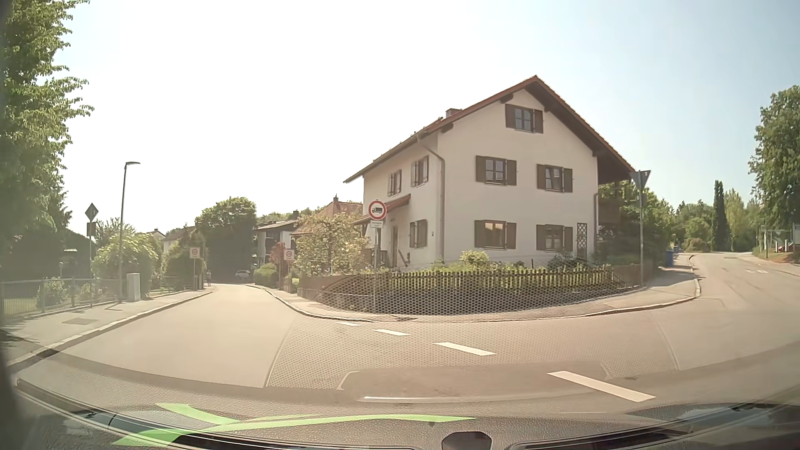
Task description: Follow the waypoints while adhering to traffic rules and regulations
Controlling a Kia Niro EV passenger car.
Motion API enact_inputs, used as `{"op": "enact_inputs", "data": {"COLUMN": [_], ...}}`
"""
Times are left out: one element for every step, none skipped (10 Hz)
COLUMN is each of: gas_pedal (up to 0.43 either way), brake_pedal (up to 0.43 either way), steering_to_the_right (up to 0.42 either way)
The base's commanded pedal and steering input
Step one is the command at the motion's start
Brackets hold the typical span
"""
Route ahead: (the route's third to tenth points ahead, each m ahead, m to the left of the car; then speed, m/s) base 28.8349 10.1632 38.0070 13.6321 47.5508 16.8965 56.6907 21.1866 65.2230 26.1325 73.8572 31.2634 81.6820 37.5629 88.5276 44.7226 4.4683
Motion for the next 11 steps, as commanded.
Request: {"op": "enact_inputs", "data": {"gas_pedal": [0.11,0.11,0.098,0.098,0.087,0.087,0.087,0.087,0.087,0.087,0.087], "brake_pedal": [0.0,0.0,0.0,0.0,0.0,0.0,0.0,0.0,0.0,0.0,0.0], "steering_to_the_right": [-0.192,-0.198,-0.204,-0.206,-0.206,-0.206,-0.207,-0.207,-0.207,-0.206,-0.205]}}
